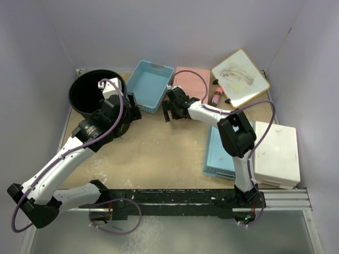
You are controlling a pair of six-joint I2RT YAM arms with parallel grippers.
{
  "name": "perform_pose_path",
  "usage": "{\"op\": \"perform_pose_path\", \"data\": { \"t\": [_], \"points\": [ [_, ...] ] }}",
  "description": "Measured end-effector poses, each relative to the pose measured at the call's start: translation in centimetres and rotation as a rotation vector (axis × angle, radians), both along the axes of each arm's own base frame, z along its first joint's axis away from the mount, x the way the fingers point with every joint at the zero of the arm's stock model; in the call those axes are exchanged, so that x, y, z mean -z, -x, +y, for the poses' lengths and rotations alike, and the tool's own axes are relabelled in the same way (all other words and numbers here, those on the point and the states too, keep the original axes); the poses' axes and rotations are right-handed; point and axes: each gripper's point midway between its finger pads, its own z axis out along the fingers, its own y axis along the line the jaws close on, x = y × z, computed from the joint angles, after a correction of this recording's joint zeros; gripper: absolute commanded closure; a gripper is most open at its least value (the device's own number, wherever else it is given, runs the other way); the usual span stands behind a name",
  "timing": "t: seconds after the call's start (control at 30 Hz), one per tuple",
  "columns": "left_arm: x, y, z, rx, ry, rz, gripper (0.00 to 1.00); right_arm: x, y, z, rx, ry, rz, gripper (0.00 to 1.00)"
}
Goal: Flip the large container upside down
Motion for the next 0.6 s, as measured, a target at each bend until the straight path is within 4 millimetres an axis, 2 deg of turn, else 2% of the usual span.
{"op": "perform_pose_path", "data": {
  "t": [0.13, 0.23, 0.3, 0.4, 0.53, 0.6],
  "points": [
    [-2.1, 0.1, 0.0, 0.002, 0.022, -0.027, 0.28, 0.1, -3.3, -0.8, 0.059, -0.003, -0.031, 0.01],
    [-3.4, -0.3, -0.3, 0.006, 0.037, -0.047, 0.28, -1.0, -3.7, -1.5, 0.085, -0.023, -0.055, 0.01],
    [-3.7, -1.1, -1.1, 0.013, 0.033, -0.037, 0.28, -2.3, -2.5, -1.9, 0.086, -0.053, -0.072, 0.01],
    [-3.6, -3.2, -3.3, 0.045, 0.014, -0.009, 0.21, -5.4, 0.4, -2.9, 0.087, -0.119, -0.096, 0.02],
    [-2.1, -6.6, -7.3, 0.12, -0.027, 0.046, 0.21, -9.8, 4.0, -4.6, 0.104, -0.227, -0.168, 0.02],
    [-1.0, -8.7, -9.3, 0.155, -0.06, 0.069, 0.21, -10.8, 5.7, -5.6, 0.12, -0.263, -0.187, 0.02]
  ]
}}
